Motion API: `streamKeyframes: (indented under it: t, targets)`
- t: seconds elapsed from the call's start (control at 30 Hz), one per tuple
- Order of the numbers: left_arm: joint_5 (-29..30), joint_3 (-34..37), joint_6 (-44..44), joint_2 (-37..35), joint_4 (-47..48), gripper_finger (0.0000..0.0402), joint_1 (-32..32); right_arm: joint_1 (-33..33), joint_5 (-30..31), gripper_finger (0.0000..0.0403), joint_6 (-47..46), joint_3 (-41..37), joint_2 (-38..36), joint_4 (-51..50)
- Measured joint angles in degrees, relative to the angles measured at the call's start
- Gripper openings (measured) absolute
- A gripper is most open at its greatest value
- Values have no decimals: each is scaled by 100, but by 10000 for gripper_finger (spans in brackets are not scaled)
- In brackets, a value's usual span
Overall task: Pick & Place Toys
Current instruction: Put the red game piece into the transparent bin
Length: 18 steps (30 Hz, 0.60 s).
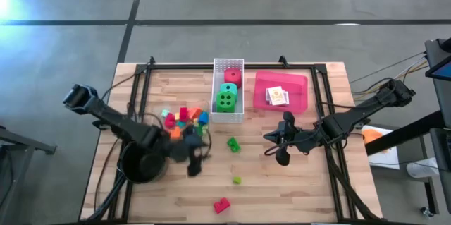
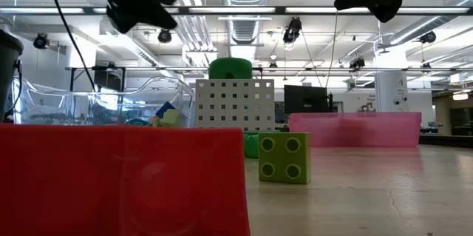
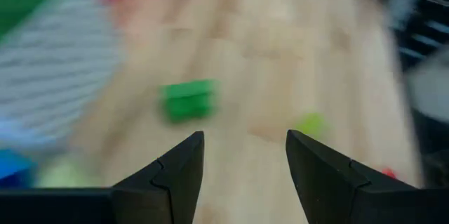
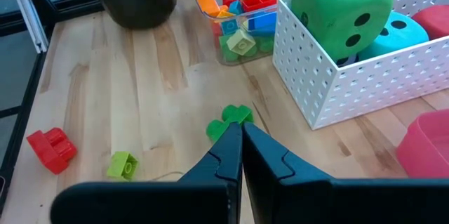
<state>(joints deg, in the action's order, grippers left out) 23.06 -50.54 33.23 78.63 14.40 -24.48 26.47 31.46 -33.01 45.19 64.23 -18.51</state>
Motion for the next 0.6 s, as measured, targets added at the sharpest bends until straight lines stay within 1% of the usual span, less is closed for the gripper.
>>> streamKeyframes:
  t: [0.13, 0.2, 0.3, 0.47, 0.6]
  targets:
    - [-32, -74, -176, 476, -405, 206, -617, -1, 0, 8, 0, 0, 0, 1]
    - [-39, -154, -174, 797, -426, 206, -825, 1, 0, 8, 0, 0, 0, -1]
    - [-223, -339, -26, 1320, -478, 206, -1087, 1, 0, 8, 0, 0, 0, 0]
    - [-513, -948, 2, 2186, -529, 206, -1212, -1, 0, 8, 0, 0, -2, 12]
    - [-1136, -1451, -4, 2757, -514, 206, -1216, -1, 0, 8, 0, 0, -2, 14]
